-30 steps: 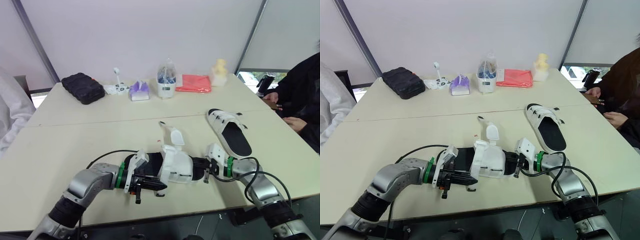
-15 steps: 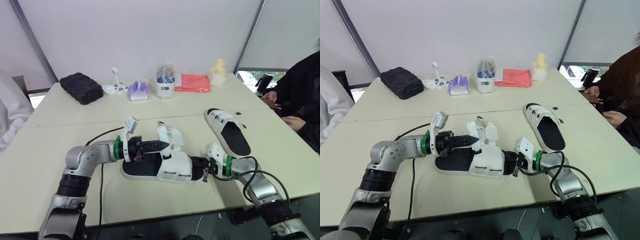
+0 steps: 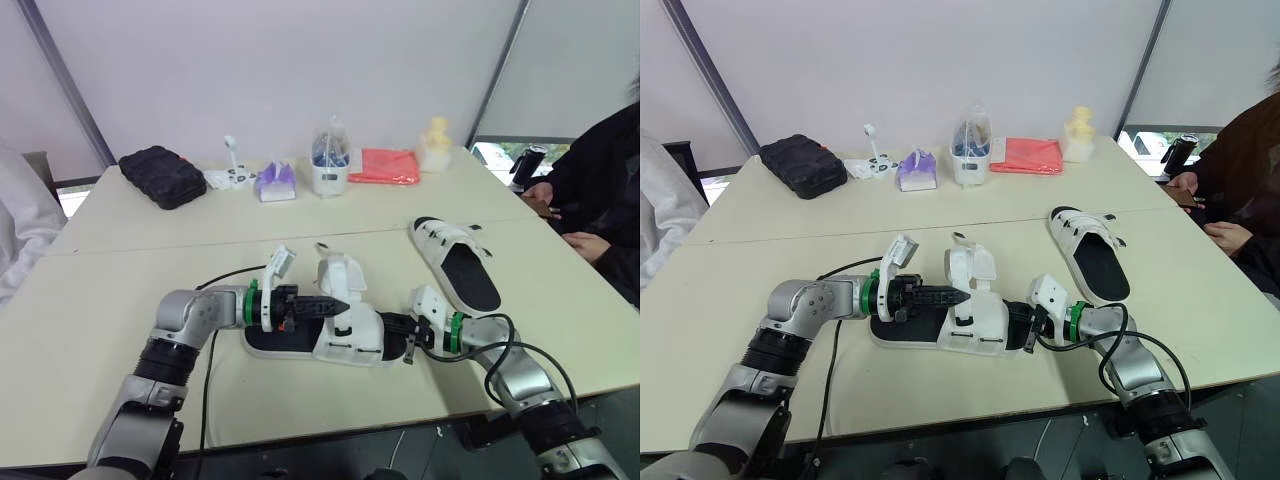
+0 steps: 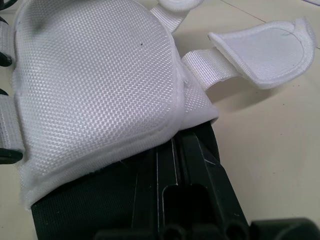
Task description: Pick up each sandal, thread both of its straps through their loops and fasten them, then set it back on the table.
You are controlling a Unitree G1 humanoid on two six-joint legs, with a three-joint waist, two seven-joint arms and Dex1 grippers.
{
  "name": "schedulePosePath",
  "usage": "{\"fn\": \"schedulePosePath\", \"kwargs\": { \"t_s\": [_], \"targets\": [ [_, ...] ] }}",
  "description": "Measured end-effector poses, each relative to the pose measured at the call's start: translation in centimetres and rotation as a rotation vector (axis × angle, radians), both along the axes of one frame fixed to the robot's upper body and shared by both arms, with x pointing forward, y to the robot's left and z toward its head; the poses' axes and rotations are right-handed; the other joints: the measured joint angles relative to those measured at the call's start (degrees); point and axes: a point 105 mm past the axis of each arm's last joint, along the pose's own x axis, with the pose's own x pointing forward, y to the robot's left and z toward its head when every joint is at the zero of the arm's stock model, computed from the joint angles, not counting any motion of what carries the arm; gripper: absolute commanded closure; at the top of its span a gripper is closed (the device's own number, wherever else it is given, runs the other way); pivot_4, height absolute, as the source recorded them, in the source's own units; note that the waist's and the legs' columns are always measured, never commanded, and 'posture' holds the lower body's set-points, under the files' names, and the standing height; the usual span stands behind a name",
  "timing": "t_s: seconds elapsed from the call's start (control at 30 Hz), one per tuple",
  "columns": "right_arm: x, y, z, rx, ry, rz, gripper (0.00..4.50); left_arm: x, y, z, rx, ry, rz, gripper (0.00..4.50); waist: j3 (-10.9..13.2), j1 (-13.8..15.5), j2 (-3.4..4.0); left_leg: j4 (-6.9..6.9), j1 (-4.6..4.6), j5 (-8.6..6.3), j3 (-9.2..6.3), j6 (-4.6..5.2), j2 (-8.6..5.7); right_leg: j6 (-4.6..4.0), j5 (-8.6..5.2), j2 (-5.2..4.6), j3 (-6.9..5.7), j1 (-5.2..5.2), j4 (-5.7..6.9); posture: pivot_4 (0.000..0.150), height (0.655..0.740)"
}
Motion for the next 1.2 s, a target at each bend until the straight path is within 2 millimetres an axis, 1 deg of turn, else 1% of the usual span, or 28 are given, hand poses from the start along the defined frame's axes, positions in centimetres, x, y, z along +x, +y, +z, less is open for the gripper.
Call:
{"fn": "schedulePosePath", "kwargs": {
  "t_s": [0.17, 0.3, 0.5, 0.73, 0.83, 0.93, 1.0, 1.07, 1.13, 1.2],
  "targets": [
    [0.0, 0.1, 0.0, 0.005, -0.003, -0.005, 4.5, -1.0, -0.1, -1.0, 0.052, -0.025, -0.059, 4.47, 0.0, -0.05, 0.0, -0.01, 0.0, 0.0, 0.0, 0.0, 0.01, 0.0, 0.0, 0.0, 0.0, 0.0, 0.0, 0.15, 0.74],
    [0.0, 0.1, 0.0, 0.007, -0.003, -0.008, 4.5, -1.2, -0.1, -1.4, 0.086, -0.069, -0.078, 4.47, 0.0, -0.11, 0.0, -0.01, 0.0, -0.01, 0.0, -0.01, 0.01, -0.01, -0.01, -0.01, 0.0, 0.01, -0.02, 0.15, 0.74],
    [0.1, 0.4, 0.0, 0.019, -0.006, -0.013, 4.5, -1.2, -0.1, -3.0, 0.179, -0.165, -0.115, 4.47, 0.0, -0.56, 0.0, -0.04, -0.03, -0.01, 0.0, 0.0, 0.02, -0.02, -0.01, -0.01, 0.0, 0.03, -0.02, 0.15, 0.74],
    [0.1, 0.5, 0.0, 0.024, -0.007, -0.014, 4.5, -1.4, 0.0, -3.0, 0.206, -0.273, -0.172, 4.47, 0.0, -0.78, 0.0, -0.07, -0.04, -0.01, -0.01, 0.01, 0.02, -0.01, -0.01, -0.02, 0.0, 0.0, -0.03, 0.15, 0.74],
    [0.2, 0.5, 0.0, 0.025, -0.008, -0.015, 4.5, -1.3, 0.0, -2.9, 0.202, -0.278, -0.154, 3.62, 0.0, -0.81, 0.0, -0.07, -0.04, -0.01, -0.01, 0.01, 0.02, -0.01, -0.01, -0.02, 0.0, 0.01, -0.03, 0.15, 0.74],
    [0.3, 0.6, 0.1, 0.028, -0.011, -0.016, 4.5, -1.3, 0.5, -3.0, 0.196, -0.282, -0.109, 2.23, 0.01, -0.87, 0.01, -0.08, -0.03, -0.01, -0.02, 0.01, 0.03, -0.01, -0.01, -0.02, 0.0, -0.01, -0.03, 0.15, 0.74],
    [0.4, 0.6, 0.1, 0.028, -0.01, -0.016, 4.5, -1.6, 1.1, -2.8, 0.199, -0.288, -0.074, 2.23, 0.01, -0.87, 0.0, -0.07, -0.03, -0.01, -0.03, 0.01, 0.04, -0.01, -0.01, -0.02, 0.01, 0.0, -0.03, 0.15, 0.74],
    [0.4, 0.7, 0.1, 0.03, -0.009, -0.015, 4.5, -2.0, 2.2, -2.2, 0.209, -0.301, -0.042, 2.23, 0.02, -0.97, -0.01, -0.08, -0.03, -0.01, -0.03, 0.01, 0.08, -0.02, -0.01, -0.02, 0.03, -0.02, -0.03, 0.15, 0.74],
    [0.4, 0.7, 0.1, 0.031, -0.011, -0.015, 4.5, -3.1, 3.6, -1.9, 0.245, -0.318, -0.031, 2.23, 0.02, -1.01, 0.03, -0.16, -0.01, -0.01, -0.02, 0.0, 0.09, -0.05, -0.03, -0.02, 0.06, -0.04, -0.05, 0.15, 0.74],
    [0.5, 0.7, 0.1, 0.031, -0.012, -0.015, 4.5, -4.7, 4.5, -2.7, 0.283, -0.315, -0.044, 2.23, 0.03, -0.94, 0.05, -0.19, 0.0, -0.02, -0.02, 0.0, 0.09, -0.18, -0.1, -0.04, 0.08, -0.06, -0.09, 0.15, 0.74]
  ]
}}
